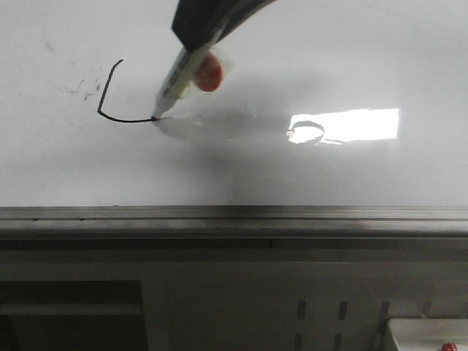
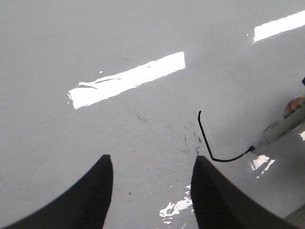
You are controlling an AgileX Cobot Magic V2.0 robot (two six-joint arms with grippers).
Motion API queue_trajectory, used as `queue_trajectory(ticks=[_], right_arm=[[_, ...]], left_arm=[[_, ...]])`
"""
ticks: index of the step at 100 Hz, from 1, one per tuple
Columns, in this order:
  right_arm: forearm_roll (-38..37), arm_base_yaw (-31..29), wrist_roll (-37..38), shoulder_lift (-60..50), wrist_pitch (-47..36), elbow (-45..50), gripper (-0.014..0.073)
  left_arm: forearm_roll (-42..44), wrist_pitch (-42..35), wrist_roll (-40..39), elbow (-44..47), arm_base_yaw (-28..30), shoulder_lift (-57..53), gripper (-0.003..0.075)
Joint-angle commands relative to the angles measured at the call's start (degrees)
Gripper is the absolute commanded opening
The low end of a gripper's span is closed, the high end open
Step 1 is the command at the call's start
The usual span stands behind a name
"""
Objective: Write number 4 on whiteboard
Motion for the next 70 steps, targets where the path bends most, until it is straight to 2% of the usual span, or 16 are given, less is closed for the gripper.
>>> queue_trajectory(ticks=[1,23,44,70], right_arm=[[-3.28,-1.73,1.69,-3.9,-1.69,0.77,-0.0062],[-2.65,-2.51,1.82,-6.22,-3.25,2.23,-0.0064],[-1.99,1.77,1.82,-5.99,-1.93,-3.2,-0.0064],[-3.56,0.98,1.44,-2.57,-3.89,-6.65,-0.0064]], left_arm=[[-0.28,-4.85,-0.48,-1.58,0.08,0.09,0.0347],[-0.28,-4.85,-0.48,-1.58,0.08,0.09,0.0347],[-0.28,-4.85,-0.48,-1.58,0.08,0.09,0.0347],[-0.28,-4.85,-0.48,-1.58,0.08,0.09,0.0347]])
